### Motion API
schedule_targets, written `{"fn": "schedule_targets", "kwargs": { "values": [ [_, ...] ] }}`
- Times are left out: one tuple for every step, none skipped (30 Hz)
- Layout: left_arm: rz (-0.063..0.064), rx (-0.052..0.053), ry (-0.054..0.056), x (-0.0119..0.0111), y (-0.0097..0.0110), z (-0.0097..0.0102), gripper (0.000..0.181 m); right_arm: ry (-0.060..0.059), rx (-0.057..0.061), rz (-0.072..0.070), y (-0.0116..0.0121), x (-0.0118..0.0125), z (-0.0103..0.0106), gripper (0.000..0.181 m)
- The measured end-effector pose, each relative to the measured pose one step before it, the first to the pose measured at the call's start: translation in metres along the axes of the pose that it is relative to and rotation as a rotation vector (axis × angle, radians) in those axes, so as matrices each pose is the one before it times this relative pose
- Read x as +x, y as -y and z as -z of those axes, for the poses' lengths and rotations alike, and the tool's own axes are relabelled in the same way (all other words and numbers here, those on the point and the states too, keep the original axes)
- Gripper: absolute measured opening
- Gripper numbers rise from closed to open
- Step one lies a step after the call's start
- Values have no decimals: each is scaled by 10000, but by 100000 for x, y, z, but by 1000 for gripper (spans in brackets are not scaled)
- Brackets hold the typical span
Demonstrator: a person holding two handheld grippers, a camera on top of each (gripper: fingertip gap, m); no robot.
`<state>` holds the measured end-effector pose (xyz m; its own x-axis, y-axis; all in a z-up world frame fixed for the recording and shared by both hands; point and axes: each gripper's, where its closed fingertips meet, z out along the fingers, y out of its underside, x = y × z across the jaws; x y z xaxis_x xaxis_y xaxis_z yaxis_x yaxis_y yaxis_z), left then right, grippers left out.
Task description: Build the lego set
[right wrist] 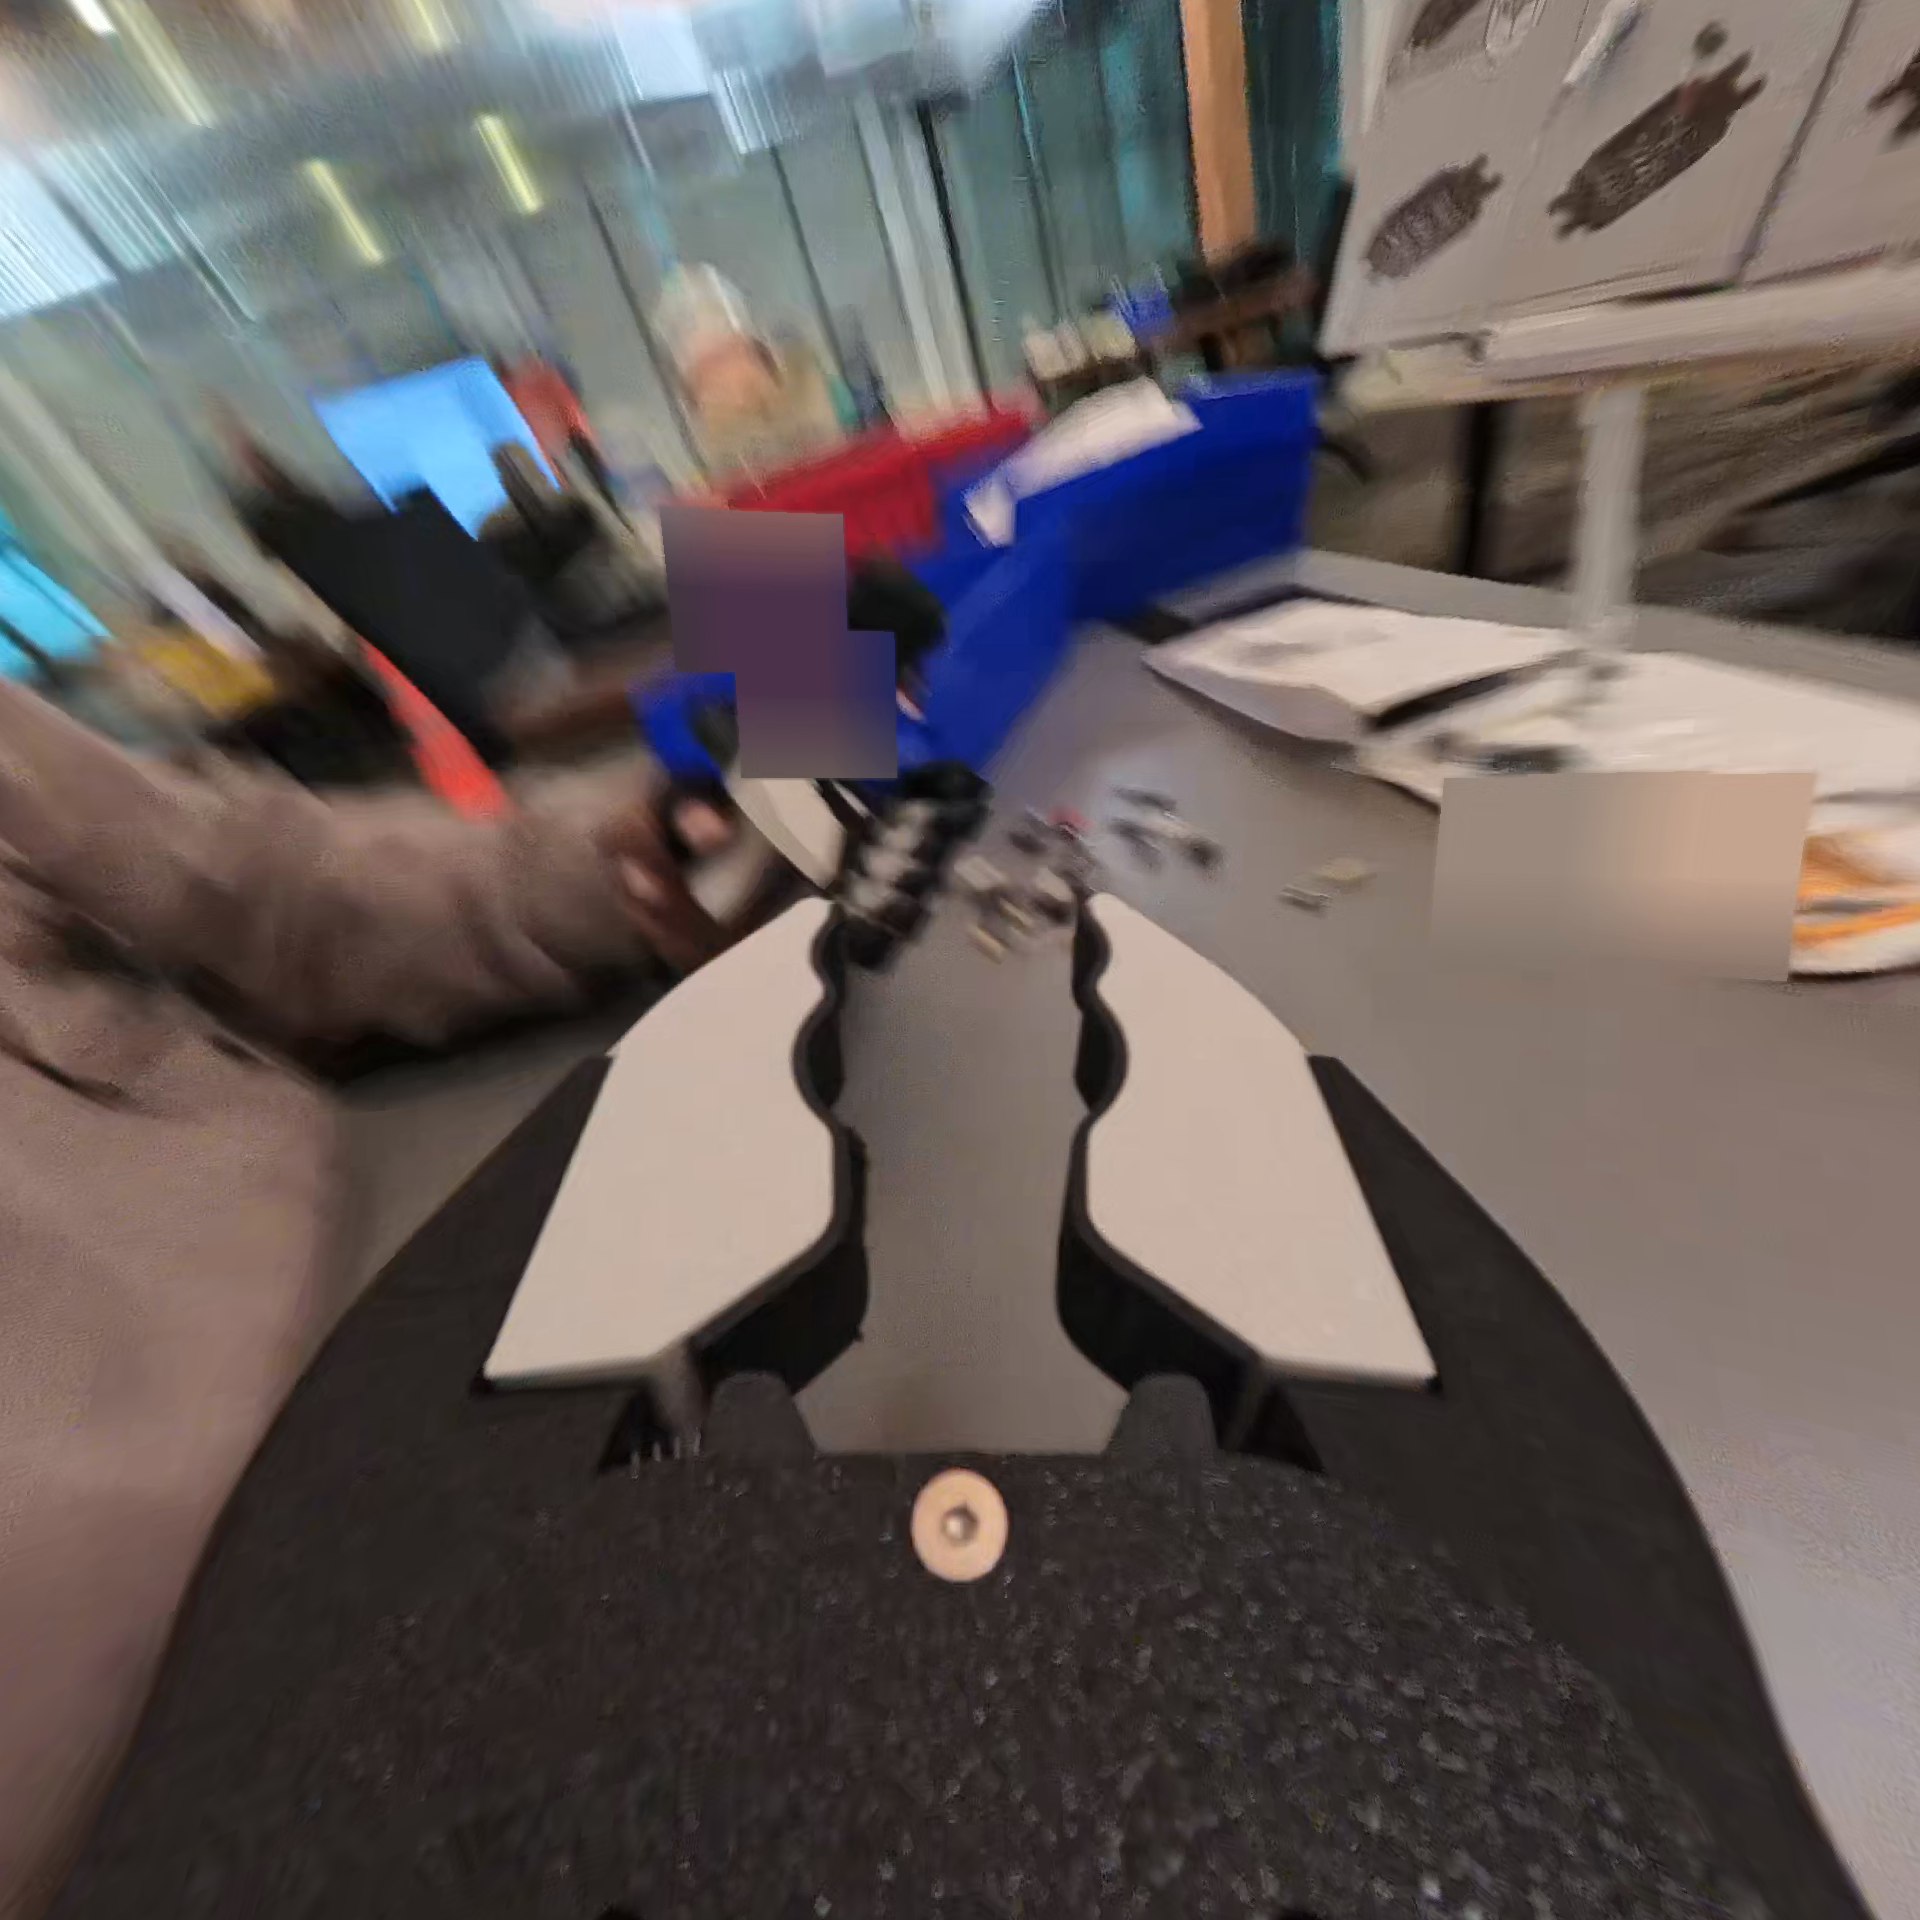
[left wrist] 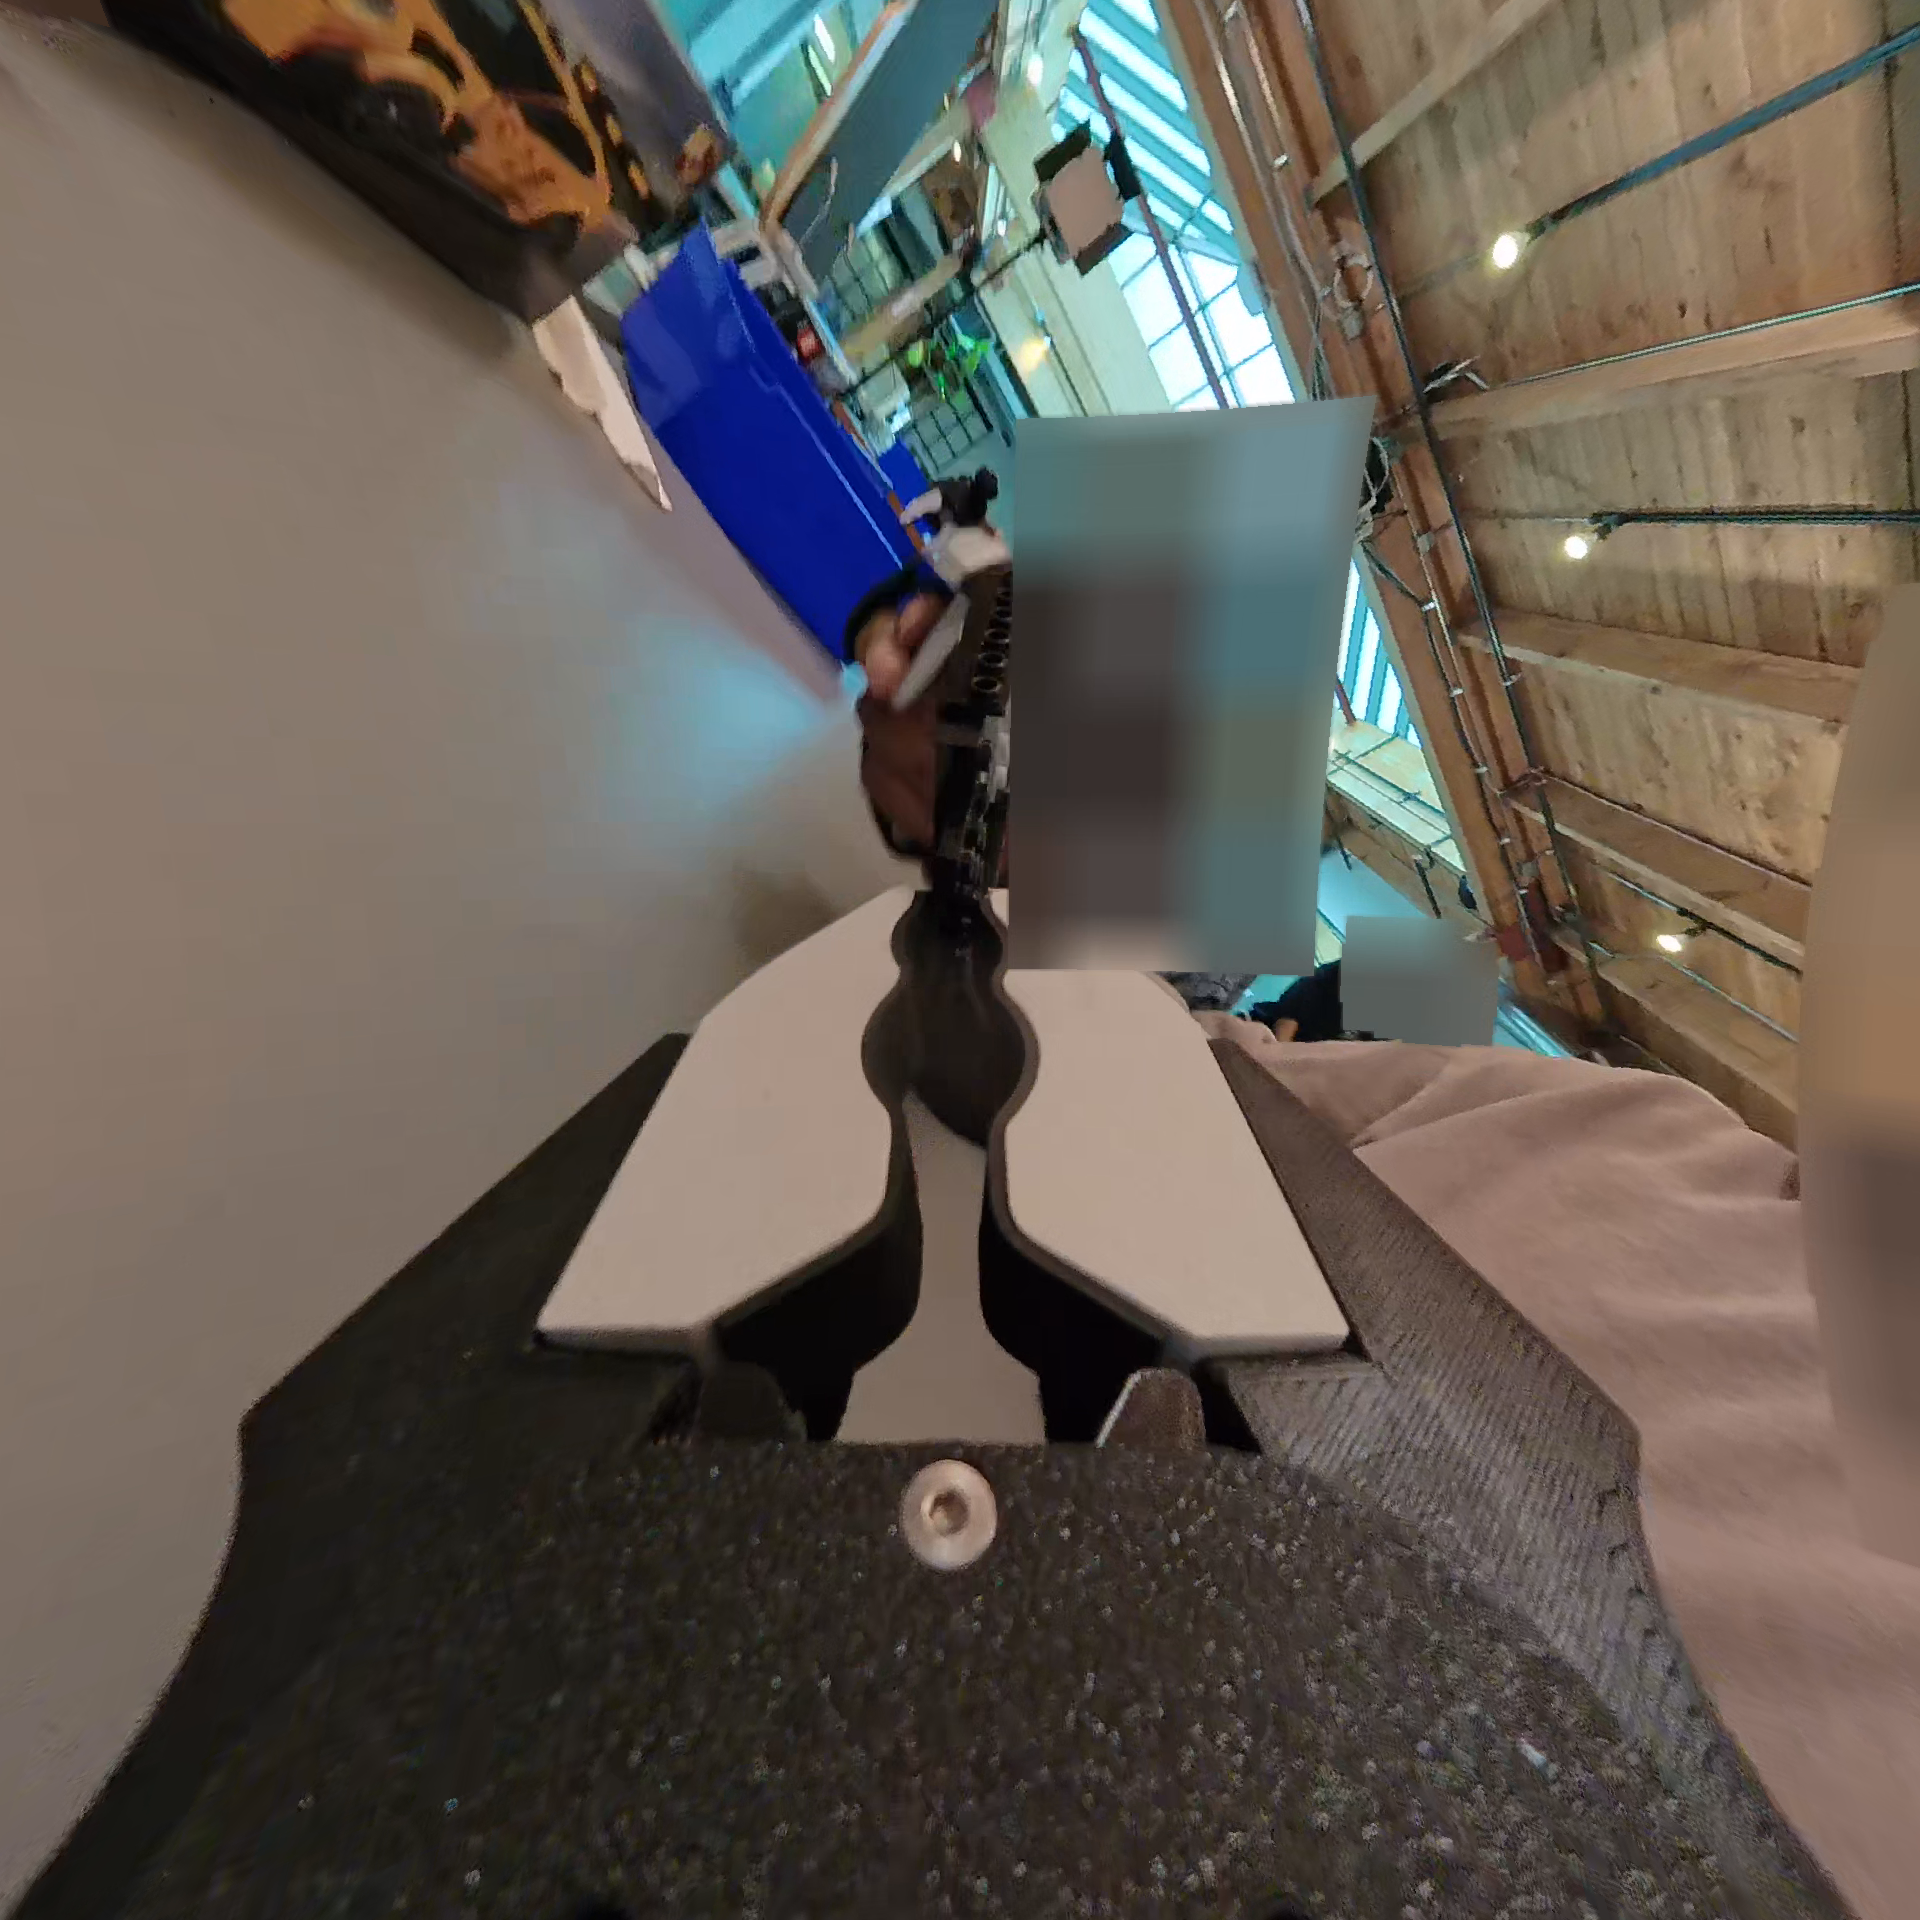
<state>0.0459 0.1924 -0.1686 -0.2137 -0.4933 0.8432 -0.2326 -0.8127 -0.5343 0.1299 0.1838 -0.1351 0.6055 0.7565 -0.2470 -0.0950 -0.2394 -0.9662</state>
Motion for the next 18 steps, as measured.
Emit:
{"fn": "schedule_targets", "kwargs": {
  "values": [
    [285, -170, 12, -427, -100, -5, 7, -816, -1230, 1615, -554, 721, 378, 49],
    [259, -140, 118, -582, -104, -94, 7, -250, -1040, 1236, -493, -27, 31, 55],
    [236, -221, 29, -466, -219, -189, 7, 128, -813, 737, -303, -450, -321, 63],
    [229, -94, 42, -436, -85, -212, 7, 221, -775, 597, -360, -498, -564, 70],
    [207, -66, 37, -378, -73, -205, 7, 26, -768, 718, -497, -165, -704, 75],
    [141, -115, 32, -286, -193, -228, 7, 14, -715, 799, -553, -145, -811, 79],
    [93, -40, 42, -239, -175, -201, 7, 254, -530, 580, -358, -452, -823, 83],
    [138, -43, -27, -115, -230, -177, 7, 328, -324, 373, -103, -479, -807, 84],
    [137, -44, -57, -59, -249, -134, 7, 192, -194, 398, 27, -277, -740, 84],
    [88, -39, 36, -155, -237, -82, 7, 111, -290, 443, -132, -94, -698, 84],
    [37, -43, 58, -173, -200, -49, 7, -3, -345, 436, -213, 122, -645, 85],
    [69, -36, -20, -59, -164, -44, 7, 122, -221, 309, -99, 15, -601, 85],
    [95, 25, -59, -4, -54, -32, 7, 279, -85, 107, 79, -152, -540, 82],
    [71, 4, -21, -40, -21, -19, 7, 178, -3, 116, 144, -37, -451, 72],
    [3, 29, 105, -208, 60, 75, 7, 111, -28, 201, 76, 0, -337, 66],
    [-21, 106, 78, -211, 206, 191, 7, -73, -39, 182, 3, 285, -231, 65],
    [64, 94, -56, -19, 191, 191, 7, 13, 99, 45, 175, 201, -102, 65],
    [-40, 93, -42, 72, 135, 137, 6, 122, 70, -62, 121, 106, -51, 65]
  ]
}}
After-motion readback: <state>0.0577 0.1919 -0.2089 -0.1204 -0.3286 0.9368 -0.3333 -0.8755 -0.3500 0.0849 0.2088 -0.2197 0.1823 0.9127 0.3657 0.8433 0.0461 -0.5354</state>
